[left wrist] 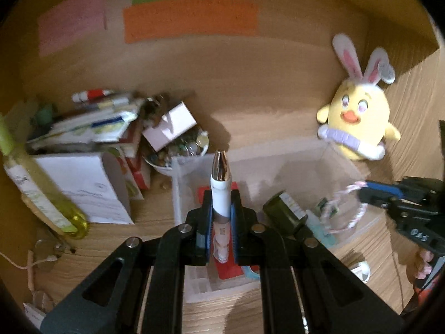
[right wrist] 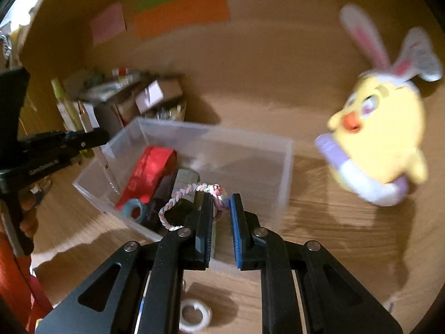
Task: Organize objects
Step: 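Lower the pen and rope into the bin and open both tools, then reach the left tool to the beige eraser while the right tool reaches the pink tube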
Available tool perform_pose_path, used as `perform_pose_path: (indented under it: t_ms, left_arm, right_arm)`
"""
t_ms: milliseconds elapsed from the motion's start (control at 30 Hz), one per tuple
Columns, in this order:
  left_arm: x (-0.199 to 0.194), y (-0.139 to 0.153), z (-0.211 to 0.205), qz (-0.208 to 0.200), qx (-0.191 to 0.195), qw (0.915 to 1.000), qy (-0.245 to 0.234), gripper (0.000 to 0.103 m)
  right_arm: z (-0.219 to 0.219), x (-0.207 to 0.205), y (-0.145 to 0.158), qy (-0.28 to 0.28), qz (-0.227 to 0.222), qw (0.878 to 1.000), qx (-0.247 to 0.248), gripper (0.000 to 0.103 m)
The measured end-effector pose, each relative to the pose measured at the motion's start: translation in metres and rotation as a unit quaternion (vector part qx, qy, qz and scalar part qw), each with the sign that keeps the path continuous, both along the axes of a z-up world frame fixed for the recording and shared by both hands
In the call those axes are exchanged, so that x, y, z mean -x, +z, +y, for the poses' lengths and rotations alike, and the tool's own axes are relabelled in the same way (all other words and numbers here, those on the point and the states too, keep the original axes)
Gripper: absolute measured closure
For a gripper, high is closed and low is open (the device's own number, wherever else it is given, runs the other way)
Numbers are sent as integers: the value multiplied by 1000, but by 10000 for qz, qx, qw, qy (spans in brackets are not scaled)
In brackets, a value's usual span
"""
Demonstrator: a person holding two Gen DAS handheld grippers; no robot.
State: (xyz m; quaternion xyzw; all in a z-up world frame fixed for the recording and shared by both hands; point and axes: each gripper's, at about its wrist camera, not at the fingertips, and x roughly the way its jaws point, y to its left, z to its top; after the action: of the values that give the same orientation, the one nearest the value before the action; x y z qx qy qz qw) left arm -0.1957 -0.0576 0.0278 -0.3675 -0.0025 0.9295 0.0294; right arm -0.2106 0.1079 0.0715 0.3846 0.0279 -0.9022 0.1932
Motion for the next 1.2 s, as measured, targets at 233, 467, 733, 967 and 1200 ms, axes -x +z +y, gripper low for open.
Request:
perform_pose_path:
  t_ms: [233, 467, 733, 967, 1200]
  left_arm:
    - [28, -16, 8, -347, -126, 9993, -57, 92]
    - [29, -16, 17, -299, -159, 9992, -198, 74]
    - [-15, 3, 20, 116, -9, 9997, -235, 31]
    - [-72, 10, 21, 385, 130, 9989, -245, 13]
    - [-114, -13, 19, 139, -69, 9996, -215, 8]
  right_arm:
    - [-15, 26, -22, -37, -278, 9989, -375, 91]
    - [-14, 15, -15, 24, -111, 9985, -539, 72]
    - [-1, -22, 3, -40, 212, 9986, -482, 47]
    - [13, -70, 6, -80, 282, 9993, -242, 32]
    - [18, -118, -7, -129, 237, 9996, 4, 28]
